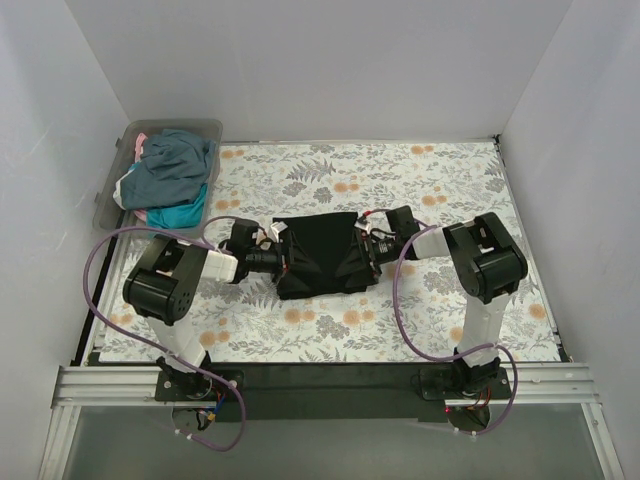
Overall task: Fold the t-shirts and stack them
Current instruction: Fold the tshirt
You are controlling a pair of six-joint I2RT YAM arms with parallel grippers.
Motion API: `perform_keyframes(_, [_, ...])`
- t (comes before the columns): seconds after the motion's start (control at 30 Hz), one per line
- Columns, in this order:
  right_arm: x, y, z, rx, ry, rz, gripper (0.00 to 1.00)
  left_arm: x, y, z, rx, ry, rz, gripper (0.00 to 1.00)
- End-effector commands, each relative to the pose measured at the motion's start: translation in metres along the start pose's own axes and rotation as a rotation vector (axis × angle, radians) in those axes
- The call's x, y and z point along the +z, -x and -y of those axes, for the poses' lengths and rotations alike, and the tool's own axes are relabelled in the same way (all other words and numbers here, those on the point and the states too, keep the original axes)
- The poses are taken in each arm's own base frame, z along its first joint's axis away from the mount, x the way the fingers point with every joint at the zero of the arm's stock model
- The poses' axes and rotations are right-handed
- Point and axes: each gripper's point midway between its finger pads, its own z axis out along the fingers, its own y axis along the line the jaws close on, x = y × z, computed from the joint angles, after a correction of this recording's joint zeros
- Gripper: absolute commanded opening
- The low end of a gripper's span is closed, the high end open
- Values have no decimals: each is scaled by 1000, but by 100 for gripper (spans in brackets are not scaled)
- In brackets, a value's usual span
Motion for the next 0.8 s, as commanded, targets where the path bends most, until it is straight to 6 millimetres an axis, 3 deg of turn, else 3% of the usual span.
perform_keyframes(0.0, [2,-3,31,35,-78,18,98,6,0,-45,-87,128,20,95])
perform_keyframes(0.1, [-4,0,29,38,-75,18,98,1,6,-28,-20,82,-14,96])
perform_keyframes(0.17, [-9,9,8,-38,-54,26,98,-7,-3,-11,81,40,-69,96])
perform_keyframes(0.3, [-23,33,-48,-221,-6,74,98,-37,5,67,381,-89,18,96])
perform_keyframes(0.4, [-26,53,-81,-318,11,131,98,-42,11,87,395,-118,44,96])
perform_keyframes(0.43, [-24,56,-82,-311,13,132,98,-41,15,91,405,-132,61,96])
perform_keyframes(0.5, [-16,54,-86,-267,36,120,98,-40,22,90,347,-141,80,96])
perform_keyframes(0.6, [2,51,-75,-239,42,87,98,-34,39,73,281,-128,114,96])
perform_keyframes(0.77, [26,40,-37,-140,24,49,98,-20,58,37,171,-86,136,96])
